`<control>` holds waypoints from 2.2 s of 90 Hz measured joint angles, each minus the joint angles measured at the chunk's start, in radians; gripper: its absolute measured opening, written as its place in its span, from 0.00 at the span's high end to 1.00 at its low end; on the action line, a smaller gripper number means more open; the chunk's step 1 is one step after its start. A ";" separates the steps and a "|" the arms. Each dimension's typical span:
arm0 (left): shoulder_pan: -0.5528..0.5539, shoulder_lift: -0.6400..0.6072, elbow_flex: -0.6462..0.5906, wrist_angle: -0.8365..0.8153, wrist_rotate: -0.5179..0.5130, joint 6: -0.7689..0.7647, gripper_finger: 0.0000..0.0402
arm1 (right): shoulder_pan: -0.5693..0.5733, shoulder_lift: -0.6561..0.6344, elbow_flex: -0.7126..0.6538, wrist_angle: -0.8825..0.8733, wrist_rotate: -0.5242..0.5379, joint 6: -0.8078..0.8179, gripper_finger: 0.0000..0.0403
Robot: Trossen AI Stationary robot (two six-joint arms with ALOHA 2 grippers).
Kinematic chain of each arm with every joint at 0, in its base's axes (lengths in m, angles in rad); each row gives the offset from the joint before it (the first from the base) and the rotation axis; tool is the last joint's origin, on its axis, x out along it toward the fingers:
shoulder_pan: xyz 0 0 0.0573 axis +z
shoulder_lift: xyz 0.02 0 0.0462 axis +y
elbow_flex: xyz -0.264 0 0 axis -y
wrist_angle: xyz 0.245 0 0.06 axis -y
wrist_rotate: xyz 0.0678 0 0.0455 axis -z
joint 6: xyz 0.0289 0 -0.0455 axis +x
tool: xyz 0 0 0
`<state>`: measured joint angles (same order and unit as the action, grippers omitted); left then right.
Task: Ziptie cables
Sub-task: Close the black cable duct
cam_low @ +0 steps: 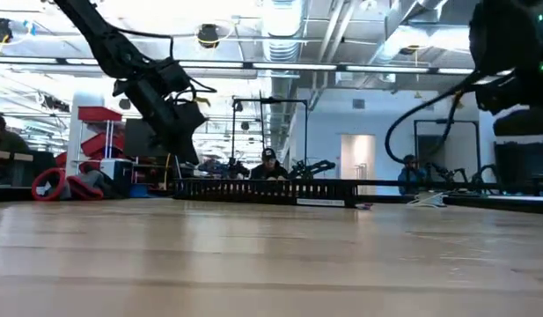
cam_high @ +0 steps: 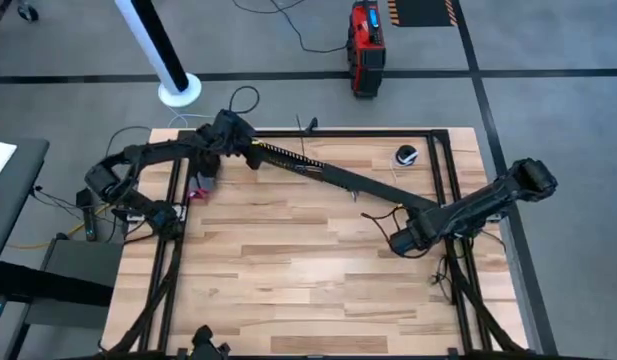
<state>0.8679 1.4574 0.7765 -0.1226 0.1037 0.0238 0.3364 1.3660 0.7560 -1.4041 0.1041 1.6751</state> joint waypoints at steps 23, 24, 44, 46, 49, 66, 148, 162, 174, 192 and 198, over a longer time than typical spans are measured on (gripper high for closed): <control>0.056 0.000 0.000 -0.001 -0.031 0.011 1.00 | -0.029 0.000 -0.020 -0.074 0.037 0.079 1.00; 0.058 0.000 0.000 0.000 -0.031 0.012 1.00 | -0.029 0.000 -0.020 -0.076 0.040 0.082 1.00; 0.072 0.000 0.000 -0.005 -0.031 0.019 1.00 | -0.038 0.036 -0.020 -0.082 0.077 0.131 1.00; 0.072 0.000 0.000 -0.007 -0.031 0.022 1.00 | -0.039 0.045 -0.020 -0.081 0.078 0.135 1.00; 0.072 0.000 0.000 -0.011 -0.031 0.025 1.00 | -0.039 0.061 -0.019 -0.079 0.081 0.141 1.00; 0.072 0.000 0.000 -0.023 -0.040 0.025 1.00 | -0.038 0.163 -0.021 -0.012 0.120 0.184 1.00; 0.072 0.000 0.000 -0.026 -0.039 0.052 1.00 | -0.040 0.407 -0.014 0.206 0.286 0.292 1.00; 0.072 0.000 0.000 -0.034 -0.039 0.052 1.00 | -0.057 0.380 -0.004 0.283 0.338 0.203 1.00; 0.071 0.000 0.000 -0.053 -0.039 0.063 1.00 | -0.039 0.316 0.043 0.282 0.402 0.105 1.00; 0.062 0.000 0.000 -0.040 -0.039 0.072 1.00 | -0.085 0.179 0.067 0.304 0.491 -0.018 1.00; 0.061 0.000 0.000 -0.038 -0.039 0.068 1.00 | -0.127 0.138 0.067 0.350 0.541 -0.085 1.00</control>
<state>0.9285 1.4574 0.7765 -0.1608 0.0652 0.0916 0.2094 1.5036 0.8234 -1.0543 0.6449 1.5899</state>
